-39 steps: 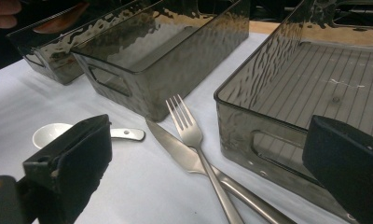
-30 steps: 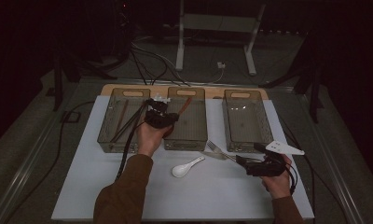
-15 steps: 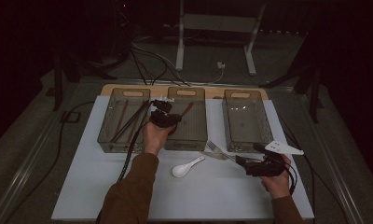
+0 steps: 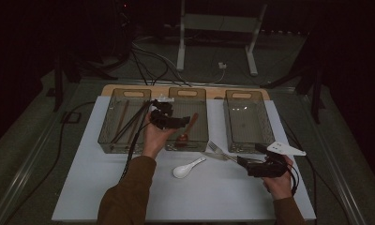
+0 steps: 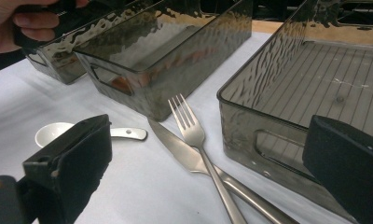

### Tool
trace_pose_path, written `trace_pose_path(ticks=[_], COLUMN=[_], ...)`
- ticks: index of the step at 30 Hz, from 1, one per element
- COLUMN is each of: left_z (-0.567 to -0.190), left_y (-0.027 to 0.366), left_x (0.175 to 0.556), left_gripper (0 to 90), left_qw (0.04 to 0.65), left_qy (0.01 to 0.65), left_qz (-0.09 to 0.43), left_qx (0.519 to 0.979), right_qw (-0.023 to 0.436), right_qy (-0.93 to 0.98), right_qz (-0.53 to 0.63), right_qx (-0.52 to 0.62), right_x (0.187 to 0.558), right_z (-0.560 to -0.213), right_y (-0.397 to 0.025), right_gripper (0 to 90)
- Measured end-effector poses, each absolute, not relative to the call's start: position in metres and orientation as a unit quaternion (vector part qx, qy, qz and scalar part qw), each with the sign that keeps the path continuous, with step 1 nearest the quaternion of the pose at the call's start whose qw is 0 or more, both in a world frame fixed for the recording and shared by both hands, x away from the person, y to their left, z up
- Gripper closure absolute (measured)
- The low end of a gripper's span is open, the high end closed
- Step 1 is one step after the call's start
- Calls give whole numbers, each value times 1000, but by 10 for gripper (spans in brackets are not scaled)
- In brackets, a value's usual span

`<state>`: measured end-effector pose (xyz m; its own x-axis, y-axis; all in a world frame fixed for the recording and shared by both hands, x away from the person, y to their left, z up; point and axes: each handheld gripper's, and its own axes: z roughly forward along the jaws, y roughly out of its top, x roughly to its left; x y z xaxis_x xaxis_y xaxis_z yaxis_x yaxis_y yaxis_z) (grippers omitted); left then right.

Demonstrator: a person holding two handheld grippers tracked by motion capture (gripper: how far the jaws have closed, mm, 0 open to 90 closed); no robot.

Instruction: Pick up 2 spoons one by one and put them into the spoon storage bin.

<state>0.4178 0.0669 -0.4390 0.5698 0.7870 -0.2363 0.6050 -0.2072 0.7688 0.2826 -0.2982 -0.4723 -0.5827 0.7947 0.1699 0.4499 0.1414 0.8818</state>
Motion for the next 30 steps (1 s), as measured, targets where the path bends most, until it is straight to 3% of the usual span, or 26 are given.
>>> trace_pose_path(ticks=[6,30], left_z=[-433,-419], left_y=[68,65], left_x=[408,364], left_gripper=[12,7], left_qw=[450,475], left_qy=[429,371], left_qz=[91,111], left_qx=[778,790], right_qw=[173,178], right_qy=[736,731], right_qz=[501,507], right_qx=[422,420], right_x=[282,279], right_z=[-472,-471], right_y=[-299,-301], right_gripper=[18,17])
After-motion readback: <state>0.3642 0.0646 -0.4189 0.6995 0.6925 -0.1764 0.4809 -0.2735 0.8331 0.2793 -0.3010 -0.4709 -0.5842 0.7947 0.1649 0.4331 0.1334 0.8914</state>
